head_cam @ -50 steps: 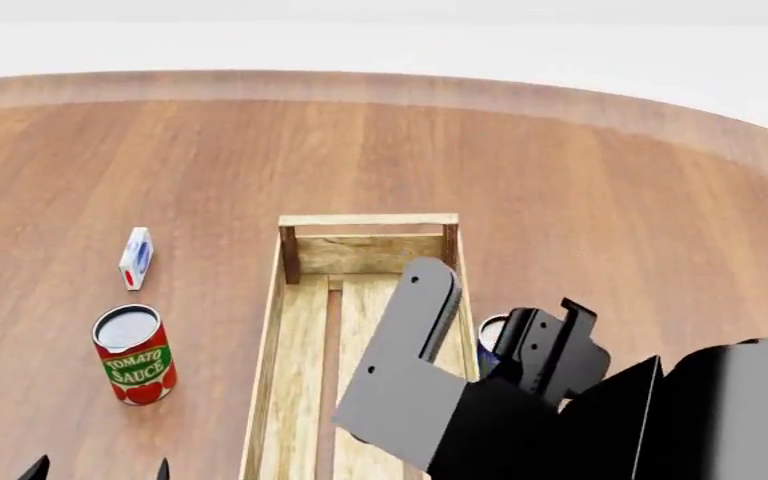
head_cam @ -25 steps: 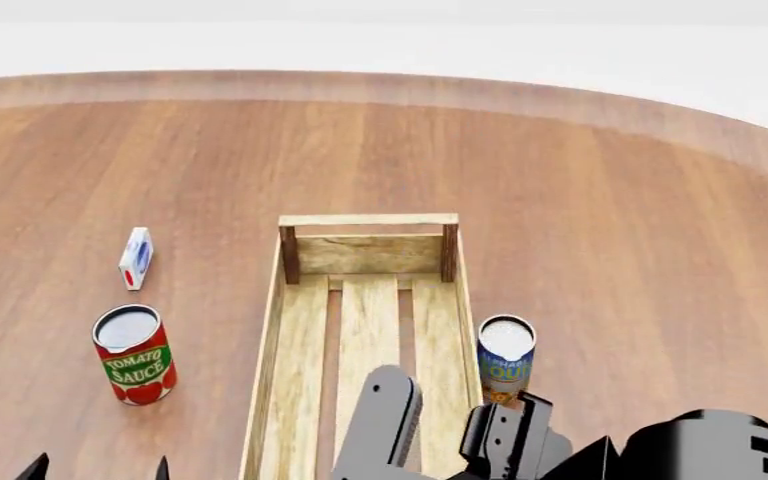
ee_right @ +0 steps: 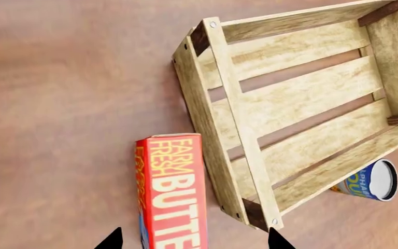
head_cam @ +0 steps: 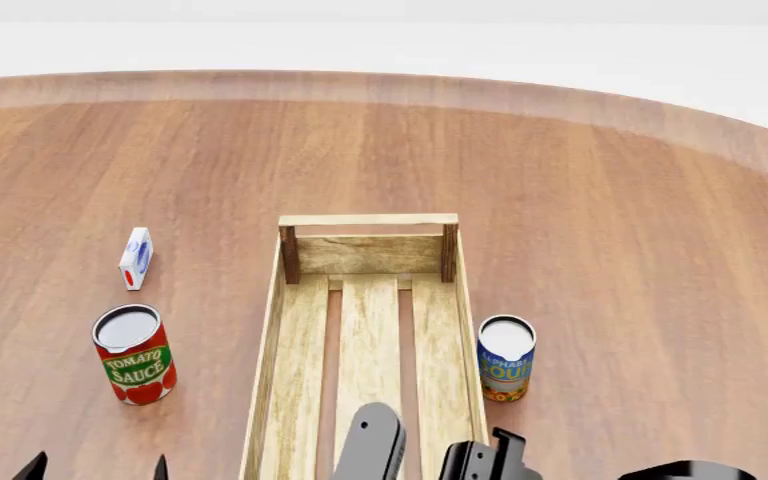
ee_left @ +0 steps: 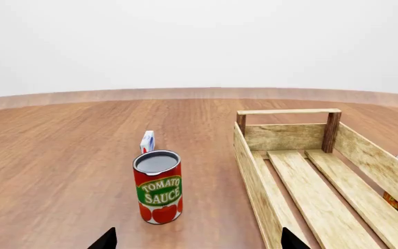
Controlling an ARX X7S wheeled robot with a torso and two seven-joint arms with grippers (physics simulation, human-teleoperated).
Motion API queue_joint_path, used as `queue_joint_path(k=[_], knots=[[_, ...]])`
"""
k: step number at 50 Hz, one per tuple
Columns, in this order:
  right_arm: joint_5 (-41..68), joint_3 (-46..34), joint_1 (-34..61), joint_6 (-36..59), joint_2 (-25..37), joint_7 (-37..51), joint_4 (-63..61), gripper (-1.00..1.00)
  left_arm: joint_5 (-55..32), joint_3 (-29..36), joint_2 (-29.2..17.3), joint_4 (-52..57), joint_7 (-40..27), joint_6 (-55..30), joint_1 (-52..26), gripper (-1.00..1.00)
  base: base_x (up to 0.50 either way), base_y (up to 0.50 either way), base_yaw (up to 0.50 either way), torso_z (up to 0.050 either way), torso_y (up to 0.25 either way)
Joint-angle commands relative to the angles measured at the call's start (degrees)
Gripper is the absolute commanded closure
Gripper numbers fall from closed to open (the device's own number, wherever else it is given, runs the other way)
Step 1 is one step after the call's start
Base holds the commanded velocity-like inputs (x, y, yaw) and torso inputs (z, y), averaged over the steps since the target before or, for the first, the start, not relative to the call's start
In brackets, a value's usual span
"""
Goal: Pick up the butter and put it in the tray.
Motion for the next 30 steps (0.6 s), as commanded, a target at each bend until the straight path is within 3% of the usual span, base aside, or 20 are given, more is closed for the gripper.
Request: queue_joint_path(k=[1,30], knots=[[-7.77,-4.36,-3.0,-6.2,0.48,-5.14,3.88,-1.0,-0.34,0.2,-0.26,0.26,-0.3,-0.08,-0.03,-1.0,0.0,0.0,0.0,0.0,0.0],[-15.73,-9.36,-8.66,-14.61,0.83,-10.0,14.33,-1.0,-1.32,0.82,-0.83,0.62,-0.71,-0.4,0.03,-1.0,0.0,0.0,0.0,0.0,0.0]])
